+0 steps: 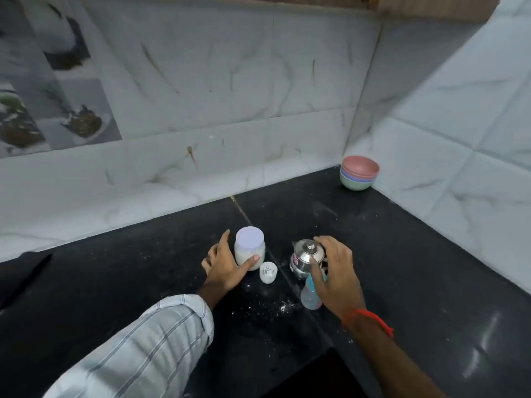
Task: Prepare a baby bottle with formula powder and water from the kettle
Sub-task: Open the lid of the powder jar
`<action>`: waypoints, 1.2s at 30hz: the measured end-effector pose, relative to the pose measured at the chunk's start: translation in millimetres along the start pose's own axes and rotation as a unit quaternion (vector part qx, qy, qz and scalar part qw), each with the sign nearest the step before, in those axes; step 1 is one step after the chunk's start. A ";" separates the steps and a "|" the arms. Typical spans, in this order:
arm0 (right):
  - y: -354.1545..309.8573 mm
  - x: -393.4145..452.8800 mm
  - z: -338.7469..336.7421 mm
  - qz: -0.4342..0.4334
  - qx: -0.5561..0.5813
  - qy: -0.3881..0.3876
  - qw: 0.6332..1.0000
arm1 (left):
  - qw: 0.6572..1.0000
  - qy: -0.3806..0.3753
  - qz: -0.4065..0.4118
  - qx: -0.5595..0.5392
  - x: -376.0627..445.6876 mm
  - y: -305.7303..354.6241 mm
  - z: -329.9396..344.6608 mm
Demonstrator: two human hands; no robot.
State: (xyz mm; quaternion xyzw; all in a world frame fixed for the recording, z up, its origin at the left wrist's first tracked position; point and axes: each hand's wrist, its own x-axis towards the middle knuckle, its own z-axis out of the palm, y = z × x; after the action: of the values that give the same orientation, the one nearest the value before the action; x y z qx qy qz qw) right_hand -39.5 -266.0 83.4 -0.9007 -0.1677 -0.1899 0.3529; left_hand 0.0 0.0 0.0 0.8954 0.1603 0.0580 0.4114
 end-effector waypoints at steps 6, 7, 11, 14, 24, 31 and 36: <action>-13.8 -3.9 12.4 -0.037 0.010 0.048 0.998 | 0.996 -0.033 -0.022 -0.086 29.3 1.8 20.3; -17.0 -2.8 12.7 -0.046 0.015 0.051 0.998 | 0.996 -0.017 -0.015 -0.087 31.4 0.4 22.2; -30.8 3.1 17.3 -0.045 0.071 0.059 0.995 | 0.990 0.078 0.002 -0.118 24.3 -2.1 17.6; -46.1 10.1 28.6 0.019 0.125 -0.012 0.992 | 0.979 0.155 0.043 -0.124 0.8 1.7 6.4; -55.9 21.6 62.8 0.029 -0.032 -0.212 0.976 | 0.976 0.121 0.130 -0.123 -110.2 27.0 12.3; -58.0 21.8 53.3 0.067 -0.005 -0.214 0.974 | 0.992 0.081 0.095 -0.023 -125.9 49.3 -8.9; -57.0 28.7 30.8 -0.082 0.043 -0.184 0.979 | 0.994 0.002 0.081 -0.068 -128.9 56.0 -29.0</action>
State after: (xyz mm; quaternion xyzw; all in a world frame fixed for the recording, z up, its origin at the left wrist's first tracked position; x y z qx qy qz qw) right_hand -32.5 -200.0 108.3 -0.8873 -0.3110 -0.0416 0.3380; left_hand -114.8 -56.5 64.9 0.8752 0.0838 0.1033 0.4651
